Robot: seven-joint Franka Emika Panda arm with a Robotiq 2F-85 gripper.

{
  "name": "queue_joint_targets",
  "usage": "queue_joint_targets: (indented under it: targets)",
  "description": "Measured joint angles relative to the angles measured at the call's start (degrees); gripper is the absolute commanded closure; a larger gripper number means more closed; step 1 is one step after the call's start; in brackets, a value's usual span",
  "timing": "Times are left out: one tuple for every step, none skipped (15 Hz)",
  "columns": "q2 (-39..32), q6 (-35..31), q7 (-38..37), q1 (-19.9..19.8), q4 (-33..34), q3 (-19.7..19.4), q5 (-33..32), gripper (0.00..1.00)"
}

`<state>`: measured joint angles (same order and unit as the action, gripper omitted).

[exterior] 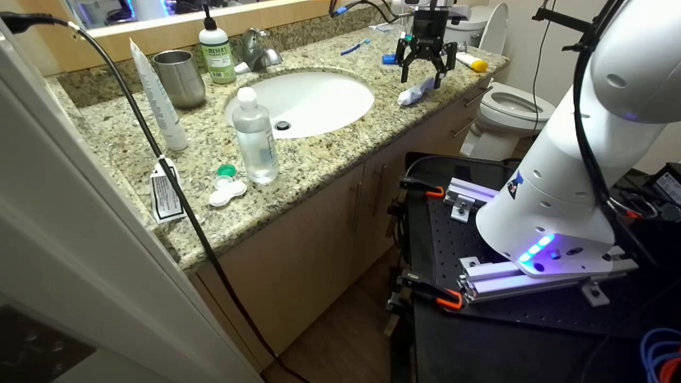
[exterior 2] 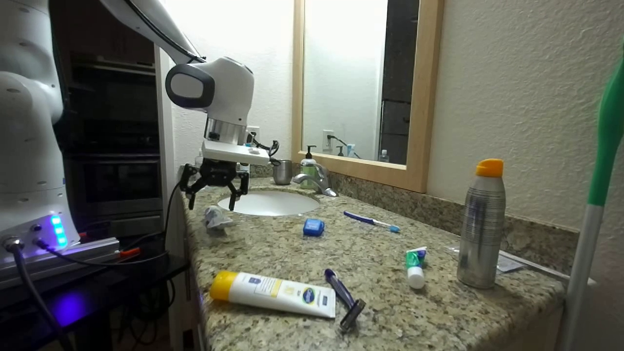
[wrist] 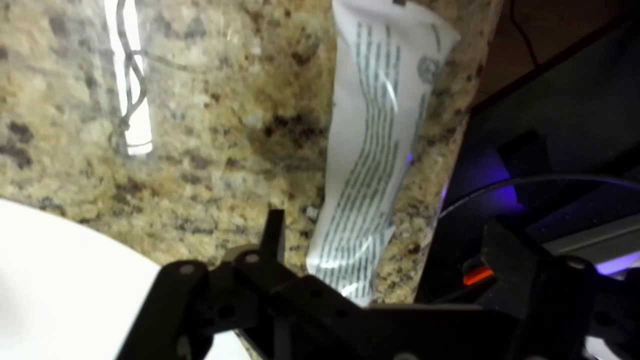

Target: Move the white tube forward and move it backwards again

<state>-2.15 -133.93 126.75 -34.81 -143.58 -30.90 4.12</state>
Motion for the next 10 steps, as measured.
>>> queue_joint_targets:
  targets:
    - [-0.71, -0.63, 0.0, -0.15, -0.16, -0.21, -0.04, 0.0]
    - [-0.81, -0.57, -0.02, -0.08, -0.13, -0.18, -0.04, 0.0]
    - [-0.76, -0.55, -0.06, 0.02, -0.07, -0.1, -0.04, 0.0]
    - [-0.68, -0.55, -0.15, 0.08, -0.07, -0.01, -0.05, 0.25]
    - [-0.82, -0.55, -0.22, 0.1, -0.07, 0.05, -0.05, 0.26]
    - [-1.19, -0.55, -0.44, 0.12, -0.08, 0.25, -0.05, 0.34]
    - [-1.71, -0.62, -0.98, 0.21, -0.13, 0.66, -0.03, 0.4]
    - [-2.37, -0.72, -1.72, 0.41, -0.13, 1.08, -0.02, 0.47]
    - [-3.16, -0.98, -2.42, 0.55, -0.14, 1.56, -0.02, 0.52]
    - [-3.68, -1.29, -2.96, 0.66, 0.1, 1.97, -0.03, 0.61]
